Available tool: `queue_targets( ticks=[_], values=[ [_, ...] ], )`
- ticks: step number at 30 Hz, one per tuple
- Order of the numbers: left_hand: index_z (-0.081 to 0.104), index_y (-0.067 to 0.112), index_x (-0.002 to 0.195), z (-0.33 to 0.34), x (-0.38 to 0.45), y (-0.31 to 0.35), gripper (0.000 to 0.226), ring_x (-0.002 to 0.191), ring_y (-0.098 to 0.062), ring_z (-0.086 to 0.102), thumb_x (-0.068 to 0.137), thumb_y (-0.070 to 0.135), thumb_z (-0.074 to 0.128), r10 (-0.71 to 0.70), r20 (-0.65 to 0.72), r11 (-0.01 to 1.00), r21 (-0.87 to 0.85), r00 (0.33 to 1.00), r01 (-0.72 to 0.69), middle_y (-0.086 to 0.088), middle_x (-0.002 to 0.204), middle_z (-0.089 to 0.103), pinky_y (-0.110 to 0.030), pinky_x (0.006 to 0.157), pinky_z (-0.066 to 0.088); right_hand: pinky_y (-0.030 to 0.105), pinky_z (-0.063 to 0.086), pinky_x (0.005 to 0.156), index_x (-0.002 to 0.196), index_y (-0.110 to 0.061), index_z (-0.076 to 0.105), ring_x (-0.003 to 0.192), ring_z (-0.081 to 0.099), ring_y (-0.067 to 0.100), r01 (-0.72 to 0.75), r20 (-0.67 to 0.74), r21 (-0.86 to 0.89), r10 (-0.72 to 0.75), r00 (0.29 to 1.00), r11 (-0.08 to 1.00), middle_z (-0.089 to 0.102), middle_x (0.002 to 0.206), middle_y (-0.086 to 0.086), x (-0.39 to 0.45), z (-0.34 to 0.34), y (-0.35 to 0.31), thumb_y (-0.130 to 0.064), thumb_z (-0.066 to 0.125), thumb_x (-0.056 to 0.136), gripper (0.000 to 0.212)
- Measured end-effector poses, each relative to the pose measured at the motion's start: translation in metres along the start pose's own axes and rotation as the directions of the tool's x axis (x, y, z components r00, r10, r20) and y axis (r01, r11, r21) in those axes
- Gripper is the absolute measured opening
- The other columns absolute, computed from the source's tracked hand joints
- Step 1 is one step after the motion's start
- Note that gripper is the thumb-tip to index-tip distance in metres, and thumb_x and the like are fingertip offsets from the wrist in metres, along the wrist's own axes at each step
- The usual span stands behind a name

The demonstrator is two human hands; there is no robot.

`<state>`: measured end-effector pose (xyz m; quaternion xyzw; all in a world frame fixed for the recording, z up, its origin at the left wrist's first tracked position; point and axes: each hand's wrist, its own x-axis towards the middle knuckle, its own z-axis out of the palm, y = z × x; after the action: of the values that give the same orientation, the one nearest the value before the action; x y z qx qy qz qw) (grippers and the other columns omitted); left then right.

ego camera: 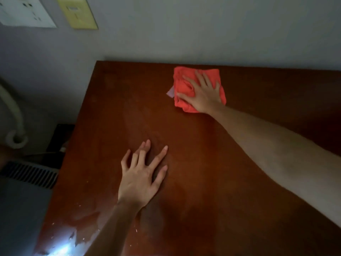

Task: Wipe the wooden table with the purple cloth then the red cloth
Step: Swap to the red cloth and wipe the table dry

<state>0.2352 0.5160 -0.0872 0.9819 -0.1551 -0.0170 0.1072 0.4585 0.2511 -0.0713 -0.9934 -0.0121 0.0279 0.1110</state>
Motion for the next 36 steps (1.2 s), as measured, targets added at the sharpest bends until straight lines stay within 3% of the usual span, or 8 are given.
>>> queue_targets(
  ticks=[5,11,16,19,21,24,29,36],
  values=[
    [0.016,0.052,0.151,0.005,0.001,-0.003,0.054,0.150,-0.018,0.019,0.100,0.058,0.031,0.020,-0.036,1.000,-0.019,0.999,-0.020,-0.003,0.160,0.026,-0.051,0.120,0.012,0.067,0.012,0.123,0.160,-0.052,0.025,0.161,0.012,0.024,-0.075,-0.049,0.028,0.076,0.996,0.997,0.016,0.175,-0.002,0.058,-0.002,0.001,-0.086,0.046,0.088,0.082],
    [0.022,0.051,0.151,0.004,0.001,-0.003,0.054,0.148,-0.021,0.024,0.099,0.058,0.032,0.030,-0.039,0.999,-0.028,0.999,-0.031,-0.005,0.157,0.031,-0.052,0.119,0.015,0.065,0.007,0.124,0.163,-0.050,0.015,0.161,0.007,0.031,-0.084,0.017,-0.007,0.084,0.996,0.996,0.006,0.177,-0.002,0.018,-0.004,-0.011,-0.084,0.036,0.093,0.081],
    [0.034,0.048,0.147,-0.002,0.002,0.000,0.052,0.143,-0.021,0.029,0.096,0.057,0.033,-0.007,-0.007,0.996,-0.092,1.000,0.006,-0.005,0.154,0.034,-0.047,0.120,0.011,0.064,0.011,0.124,0.164,-0.048,0.018,0.161,0.011,0.031,0.023,0.007,-0.065,-0.023,1.000,0.998,0.010,0.176,0.001,-0.127,0.017,-0.044,-0.088,0.023,0.087,0.088],
    [0.044,0.043,0.141,-0.017,0.007,-0.004,0.058,0.143,-0.015,0.023,0.088,0.062,0.028,-0.090,0.102,0.926,-0.359,0.991,0.121,0.003,0.154,0.032,-0.036,0.118,0.001,0.066,0.017,0.122,0.165,-0.046,0.015,0.162,0.009,0.030,0.064,-0.009,-0.042,-0.065,0.998,0.997,0.010,0.176,0.001,-0.256,0.028,-0.069,-0.086,0.028,0.091,0.085],
    [0.047,0.041,0.139,-0.029,0.008,-0.016,0.057,0.144,-0.014,0.023,0.086,0.059,0.037,-0.083,0.186,0.864,-0.477,0.979,0.164,0.007,0.151,0.031,-0.036,0.115,0.006,0.065,0.019,0.121,0.165,-0.046,0.015,0.162,0.009,0.030,0.080,-0.011,-0.035,-0.080,0.997,0.996,0.010,0.176,0.000,-0.336,0.036,-0.088,-0.087,0.033,0.092,0.086],
    [0.042,0.042,0.142,-0.045,0.000,-0.038,0.052,0.145,-0.018,0.021,0.092,0.040,0.057,-0.069,0.205,0.926,-0.350,0.976,0.139,0.005,0.154,0.022,-0.042,0.114,0.012,0.066,0.026,0.115,0.163,-0.044,0.027,0.159,0.021,0.034,0.151,0.024,-0.117,-0.149,0.989,0.982,0.018,0.175,0.002,-0.398,0.046,-0.099,-0.087,0.044,0.087,0.090],
    [0.022,0.049,0.149,-0.061,-0.007,-0.074,0.069,0.149,-0.025,0.002,0.090,0.060,0.054,-0.216,0.284,0.952,-0.151,0.934,0.266,0.000,0.162,-0.004,-0.055,0.117,0.006,0.069,0.031,0.113,0.163,-0.047,0.024,0.160,0.020,0.034,0.208,0.087,-0.170,-0.195,0.977,0.963,0.016,0.175,0.003,-0.371,0.042,-0.091,-0.093,0.036,0.086,0.091],
    [0.007,0.048,0.151,-0.070,-0.032,-0.122,0.095,0.149,-0.030,-0.003,0.077,0.074,0.060,-0.436,0.281,0.854,-0.169,0.855,0.491,-0.003,0.160,-0.014,-0.063,0.117,0.005,0.070,0.018,0.120,0.163,-0.050,0.019,0.163,0.005,0.027,0.277,0.066,-0.124,-0.271,0.960,0.953,0.007,0.176,0.002,-0.272,0.045,-0.095,-0.092,0.030,0.087,0.088]
  ],
)
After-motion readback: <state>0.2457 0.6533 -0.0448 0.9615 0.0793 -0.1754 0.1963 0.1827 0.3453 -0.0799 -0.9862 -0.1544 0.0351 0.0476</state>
